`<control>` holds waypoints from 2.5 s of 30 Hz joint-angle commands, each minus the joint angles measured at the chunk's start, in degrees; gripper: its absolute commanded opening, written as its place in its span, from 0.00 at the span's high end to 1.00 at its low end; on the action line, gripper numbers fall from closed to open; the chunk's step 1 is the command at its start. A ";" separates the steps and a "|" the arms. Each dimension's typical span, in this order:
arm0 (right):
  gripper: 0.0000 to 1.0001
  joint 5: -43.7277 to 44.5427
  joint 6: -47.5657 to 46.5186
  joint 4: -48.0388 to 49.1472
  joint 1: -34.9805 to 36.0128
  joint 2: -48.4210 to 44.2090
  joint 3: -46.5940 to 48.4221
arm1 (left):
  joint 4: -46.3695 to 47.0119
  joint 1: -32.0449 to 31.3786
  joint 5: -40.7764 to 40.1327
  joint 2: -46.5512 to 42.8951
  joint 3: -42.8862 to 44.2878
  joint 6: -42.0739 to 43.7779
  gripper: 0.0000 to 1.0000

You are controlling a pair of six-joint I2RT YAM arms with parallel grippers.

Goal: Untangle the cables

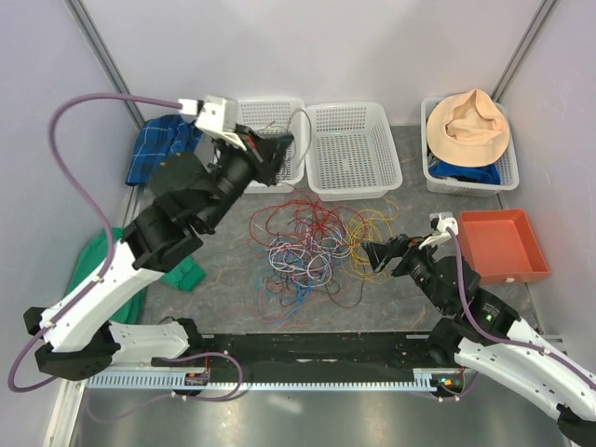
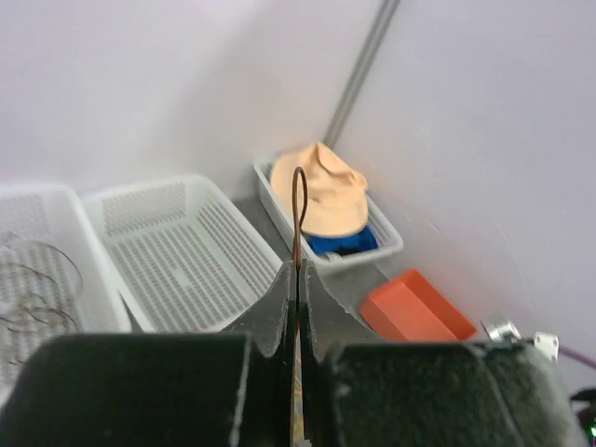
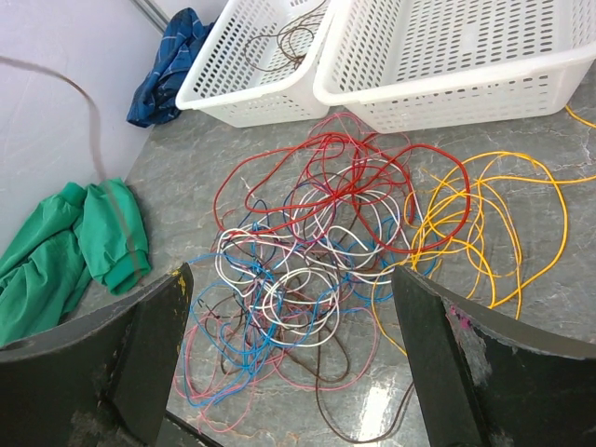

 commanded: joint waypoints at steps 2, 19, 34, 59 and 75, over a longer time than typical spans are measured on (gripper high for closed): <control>0.04 -0.42 0.81 -0.22 -0.01 -1.42 1.18 | -1.67 -0.19 -7.03 5.11 11.02 12.41 0.98; 0.04 -6.56 -2.18 9.16 0.08 3.40 1.27 | -4.83 7.37 -2.13 20.77 41.18 12.08 0.98; 0.02 -7.97 -11.31 37.21 -0.01 33.98 13.64 | -8.61 7.28 5.18 18.84 37.93 5.57 0.98; 1.00 5.90 -22.22 37.78 0.08 55.54 29.75 | -12.30 7.10 3.44 13.04 29.15 2.67 0.98; 1.00 8.54 -16.59 -3.46 0.08 34.26 44.85 | 3.76 7.19 -1.24 -9.27 -23.12 -11.04 0.00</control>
